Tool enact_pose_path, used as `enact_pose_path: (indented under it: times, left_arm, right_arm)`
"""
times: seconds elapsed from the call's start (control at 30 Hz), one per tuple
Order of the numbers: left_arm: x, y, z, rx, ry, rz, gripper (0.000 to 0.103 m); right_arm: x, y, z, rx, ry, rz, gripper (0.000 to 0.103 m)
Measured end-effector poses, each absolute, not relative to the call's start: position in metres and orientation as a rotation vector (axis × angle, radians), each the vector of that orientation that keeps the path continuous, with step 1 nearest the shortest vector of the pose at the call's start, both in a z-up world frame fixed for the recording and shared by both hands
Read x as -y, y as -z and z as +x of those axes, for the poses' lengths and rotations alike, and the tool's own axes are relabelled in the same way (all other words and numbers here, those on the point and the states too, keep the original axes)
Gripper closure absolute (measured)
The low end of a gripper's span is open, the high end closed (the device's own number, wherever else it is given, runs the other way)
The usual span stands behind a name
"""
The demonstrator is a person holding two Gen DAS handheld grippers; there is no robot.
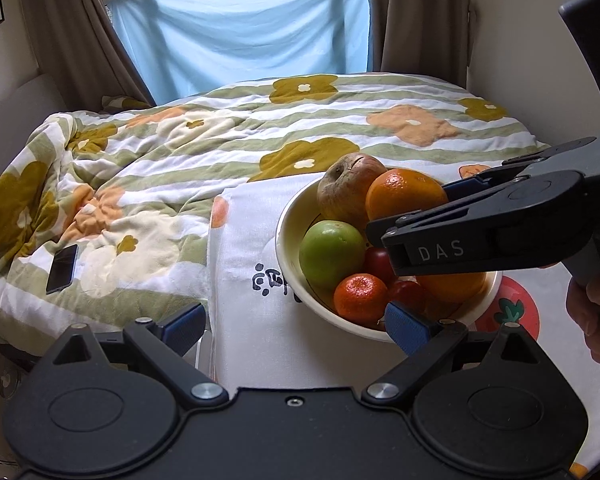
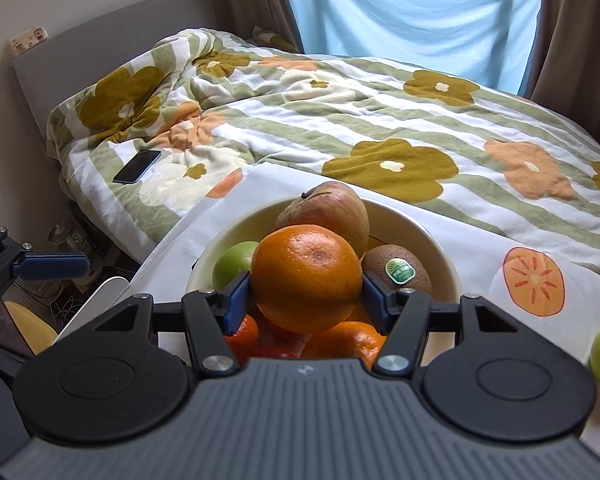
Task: Organize fruits
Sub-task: 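Open both tools to release the tangerine and orange into the bowl, then move both tools back toward the green apple and last tangerine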
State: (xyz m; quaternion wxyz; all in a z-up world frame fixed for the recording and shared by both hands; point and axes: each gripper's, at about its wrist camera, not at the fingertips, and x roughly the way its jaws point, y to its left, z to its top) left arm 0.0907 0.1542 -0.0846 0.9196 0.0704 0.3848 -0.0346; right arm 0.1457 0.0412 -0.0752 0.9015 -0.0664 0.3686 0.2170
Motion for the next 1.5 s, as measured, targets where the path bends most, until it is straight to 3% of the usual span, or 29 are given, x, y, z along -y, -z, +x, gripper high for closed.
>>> enact_pose_path:
  times: [0.2, 0.97, 1.5]
  left_arm:
    - [-0.156, 0.087, 0.089, -0.798, 0.076, 0.140, 0.005]
    - [-0.134, 0.051, 0.064, -0.739, 0.040, 0.157, 0.005]
    - [-0.024, 0.016, 0.029, -0.683, -0.033, 0.129, 0.005]
  right_arm:
    - [-0.045, 0.075, 0.139, -0.730, -0.421, -0.163, 0.005]
    - [-0.006, 0.036, 0.104, -0.674, -0.419, -0.110, 0.005]
    - [0.144, -0.002, 0.064, -0.637, -0.381, -0.086, 0.005]
